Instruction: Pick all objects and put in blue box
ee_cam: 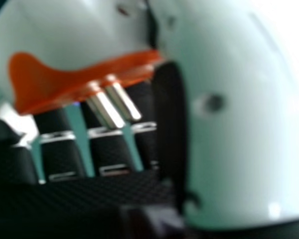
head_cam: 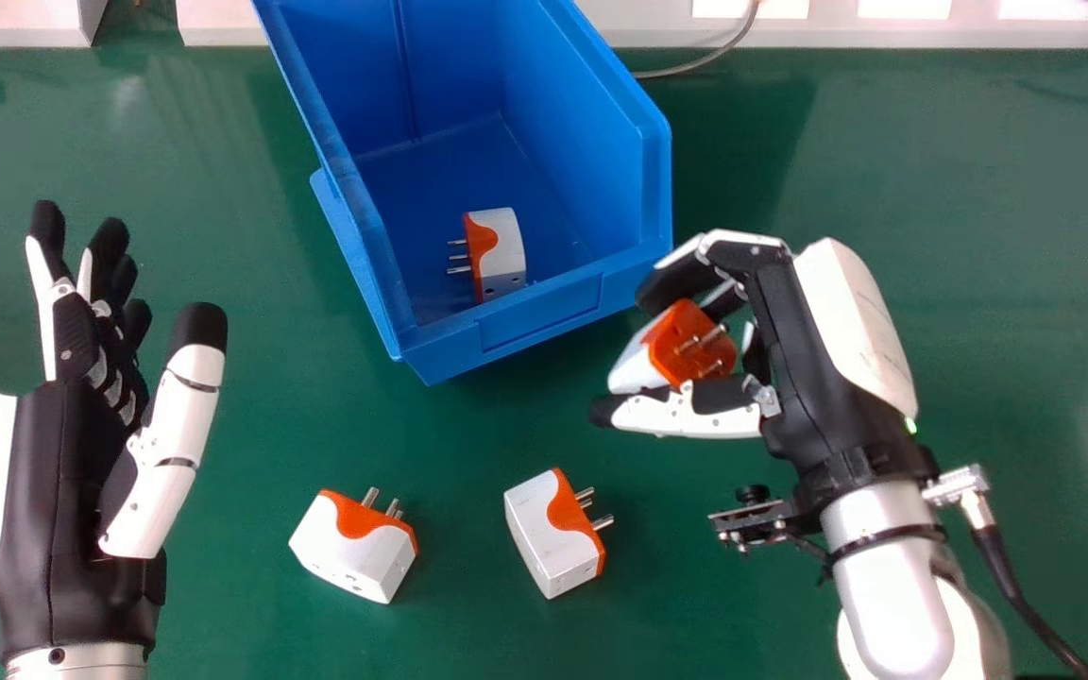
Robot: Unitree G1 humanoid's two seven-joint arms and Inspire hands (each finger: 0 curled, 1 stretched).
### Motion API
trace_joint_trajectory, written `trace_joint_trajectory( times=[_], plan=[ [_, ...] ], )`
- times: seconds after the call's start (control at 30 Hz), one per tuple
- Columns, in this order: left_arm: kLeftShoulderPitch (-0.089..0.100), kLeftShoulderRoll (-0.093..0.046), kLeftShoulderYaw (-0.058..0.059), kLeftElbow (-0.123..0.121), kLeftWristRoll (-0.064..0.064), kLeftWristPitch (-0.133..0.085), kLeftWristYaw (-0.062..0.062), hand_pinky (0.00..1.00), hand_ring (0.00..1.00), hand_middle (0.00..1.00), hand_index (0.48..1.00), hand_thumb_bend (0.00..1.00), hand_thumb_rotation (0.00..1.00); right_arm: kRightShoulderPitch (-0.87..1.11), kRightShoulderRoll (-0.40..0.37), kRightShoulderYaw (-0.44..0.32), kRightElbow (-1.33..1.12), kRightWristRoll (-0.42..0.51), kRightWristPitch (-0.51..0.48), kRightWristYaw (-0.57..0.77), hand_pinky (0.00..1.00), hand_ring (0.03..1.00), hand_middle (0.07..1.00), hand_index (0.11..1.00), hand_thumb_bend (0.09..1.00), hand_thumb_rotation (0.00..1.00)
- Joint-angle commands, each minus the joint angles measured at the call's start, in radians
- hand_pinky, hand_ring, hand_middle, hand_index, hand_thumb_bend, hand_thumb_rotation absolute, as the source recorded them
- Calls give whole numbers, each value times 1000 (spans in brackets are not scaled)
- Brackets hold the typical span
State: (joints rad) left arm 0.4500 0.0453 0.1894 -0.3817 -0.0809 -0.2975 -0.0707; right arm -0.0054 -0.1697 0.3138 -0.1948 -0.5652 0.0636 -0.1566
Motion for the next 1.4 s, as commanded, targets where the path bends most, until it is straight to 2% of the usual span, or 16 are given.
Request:
trace_joint_trajectory(
  times=[0.0, 0.2, 0.37, 0.47, 0.57, 0.6, 0.67, 0.73, 0.83, 0.93, 1.03, 1.1, 1.13, 1.27, 1.37],
  plan=[
    [-7, 0, -3, 0, -3, -27, -3, 999, 1000, 1000, 987, 454, 610, -68, 14, 8, -38, -22, -48, -8, 106, 132, 421, 499, 510, 0],
    [-8, -3, -10, -1, -5, -22, 1, 1000, 1000, 1000, 996, 451, 612, -203, 48, 24, 40, -55, -80, -30, 104, 128, 412, 497, 509, 0],
    [1, -3, -11, -7, 6, -18, 7, 1000, 1000, 1000, 997, 457, 628, -311, 88, 24, 122, -40, -73, -12, 80, 106, 413, 501, 508, 0],
    [2, -2, -14, -7, 7, -20, 7, 1000, 1000, 1000, 999, 450, 640, -389, 108, 32, 158, -54, -54, 6, 74, 99, 413, 501, 507, 0],
    [7, -9, -20, -12, 22, -18, 18, 985, 999, 1000, 994, 459, 635, -484, 132, 43, 210, -60, -28, 26, 82, 115, 383, 499, 500, 0],
    [9, -11, -23, -15, 22, -17, 19, 974, 996, 1000, 991, 460, 629, -517, 137, 47, 241, -66, -29, 21, 89, 123, 380, 501, 499, 0],
    [13, -13, -29, -20, 15, -18, 17, 972, 998, 1000, 993, 453, 612, -585, 146, 56, 315, -90, -31, 1, 108, 149, 381, 509, 499, 0],
    [18, -15, -31, -22, 16, -20, 16, 971, 998, 1000, 993, 447, 606, -652, 152, 62, 399, -99, -49, -14, 132, 180, 420, 503, 505, 0],
    [25, -17, -31, -27, 19, -20, 17, 983, 1000, 1000, 991, 439, 605, -742, 178, 66, 530, -99, -47, -42, 174, 243, 410, 526, 504, 0],
    [30, -19, -30, -30, 21, -23, 18, 984, 1000, 1000, 990, 442, 614, -823, 202, 77, 656, -109, -36, -62, 239, 345, 476, 543, 502, 0],
    [33, -20, -30, -28, 8, -25, 13, 987, 1000, 1000, 993, 448, 606, -918, 228, 94, 798, -119, -14, -68, 269, 404, 524, 535, 492, 0],
    [35, -20, -31, -27, 5, -27, 10, 993, 1000, 1000, 997, 452, 601, -974, 249, 98, 892, -117, -13, -86, 279, 428, 547, 533, 486, 0],
    [36, -22, -31, -27, 7, -28, 11, 990, 1000, 1000, 996, 446, 597, -999, 257, 102, 934, -118, -13, -96, 283, 434, 556, 531, 485, 0],
    [44, -26, -35, -33, 28, -27, 21, 977, 998, 1000, 990, 419, 605, -1096, 278, 125, 1104, -128, -4, -125, 286, 439, 562, 535, 484, 0],
    [54, -31, -39, -40, 32, -29, 23, 978, 999, 1000, 992, 416, 611, -1155, 290, 134, 1216, -119, -9, -139, 282, 434, 551, 545, 484, 0]
  ],
)
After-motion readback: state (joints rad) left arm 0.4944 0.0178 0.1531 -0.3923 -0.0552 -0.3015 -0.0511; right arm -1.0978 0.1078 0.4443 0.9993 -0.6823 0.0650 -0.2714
